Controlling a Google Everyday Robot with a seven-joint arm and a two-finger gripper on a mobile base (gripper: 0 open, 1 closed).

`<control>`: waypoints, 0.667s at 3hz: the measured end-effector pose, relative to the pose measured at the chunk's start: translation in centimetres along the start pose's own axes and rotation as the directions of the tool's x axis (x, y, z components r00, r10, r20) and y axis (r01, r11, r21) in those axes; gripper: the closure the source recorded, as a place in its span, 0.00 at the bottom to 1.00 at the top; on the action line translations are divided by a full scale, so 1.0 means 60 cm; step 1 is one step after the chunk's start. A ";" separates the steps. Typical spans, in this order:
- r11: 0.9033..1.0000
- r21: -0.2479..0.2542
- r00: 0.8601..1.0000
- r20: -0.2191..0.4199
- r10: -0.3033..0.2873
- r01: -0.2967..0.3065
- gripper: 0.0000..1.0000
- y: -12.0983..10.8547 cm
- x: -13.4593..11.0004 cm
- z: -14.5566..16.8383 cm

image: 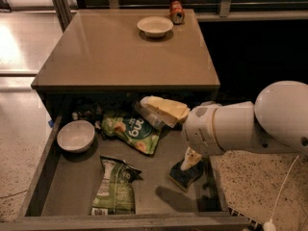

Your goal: Pick green jalapeno chip bag from top drawer and place on counter

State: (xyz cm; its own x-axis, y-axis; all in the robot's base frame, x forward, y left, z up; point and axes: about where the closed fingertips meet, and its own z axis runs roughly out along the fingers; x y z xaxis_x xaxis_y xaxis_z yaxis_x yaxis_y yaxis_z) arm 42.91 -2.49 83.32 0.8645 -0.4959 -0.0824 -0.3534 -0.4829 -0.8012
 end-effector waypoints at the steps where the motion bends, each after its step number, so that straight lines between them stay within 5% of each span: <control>1: 0.999 -0.034 0.997 -0.062 -0.041 0.039 0.00 -0.001 -0.002 0.001; 2: 0.986 -0.108 0.970 -0.193 -0.146 0.127 0.00 -0.005 -0.006 0.000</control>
Offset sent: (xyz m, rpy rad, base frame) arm -0.0030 0.0007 0.0084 -0.3631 -0.2757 -0.1391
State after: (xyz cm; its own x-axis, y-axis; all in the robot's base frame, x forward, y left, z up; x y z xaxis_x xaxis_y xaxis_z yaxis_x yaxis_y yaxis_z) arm 42.67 -2.18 83.61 0.8212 -0.5502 0.1513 -0.2775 -0.6169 -0.7365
